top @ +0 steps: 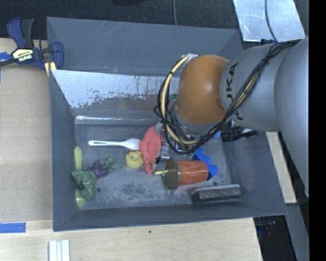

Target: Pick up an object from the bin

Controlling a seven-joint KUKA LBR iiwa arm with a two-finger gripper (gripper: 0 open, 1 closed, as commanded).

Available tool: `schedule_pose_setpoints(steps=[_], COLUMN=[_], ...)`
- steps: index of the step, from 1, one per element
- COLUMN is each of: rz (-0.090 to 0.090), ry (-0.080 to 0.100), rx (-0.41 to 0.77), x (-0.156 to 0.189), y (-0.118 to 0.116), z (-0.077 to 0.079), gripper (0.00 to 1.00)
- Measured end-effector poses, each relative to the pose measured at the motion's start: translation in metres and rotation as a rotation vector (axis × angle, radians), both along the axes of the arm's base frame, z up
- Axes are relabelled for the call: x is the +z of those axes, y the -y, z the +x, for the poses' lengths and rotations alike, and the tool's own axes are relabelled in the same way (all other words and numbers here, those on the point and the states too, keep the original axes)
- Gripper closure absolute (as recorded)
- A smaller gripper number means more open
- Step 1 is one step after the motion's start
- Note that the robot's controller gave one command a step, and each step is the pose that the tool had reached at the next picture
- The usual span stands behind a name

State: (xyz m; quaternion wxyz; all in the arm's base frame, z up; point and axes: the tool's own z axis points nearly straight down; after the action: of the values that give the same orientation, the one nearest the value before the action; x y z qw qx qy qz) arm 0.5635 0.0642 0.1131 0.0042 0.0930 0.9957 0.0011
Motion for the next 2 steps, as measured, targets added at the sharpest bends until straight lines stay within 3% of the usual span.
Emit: schedule_pose_setpoints(steps=[1, 2], rz=[-0.001, -0.002], ry=[0.001, 0.003], rx=[0.070, 0.083], x=[-0.013, -0.041], y=[-0.021, -0.052], z=[0.007, 0.009], gripper=[0.00, 1.00])
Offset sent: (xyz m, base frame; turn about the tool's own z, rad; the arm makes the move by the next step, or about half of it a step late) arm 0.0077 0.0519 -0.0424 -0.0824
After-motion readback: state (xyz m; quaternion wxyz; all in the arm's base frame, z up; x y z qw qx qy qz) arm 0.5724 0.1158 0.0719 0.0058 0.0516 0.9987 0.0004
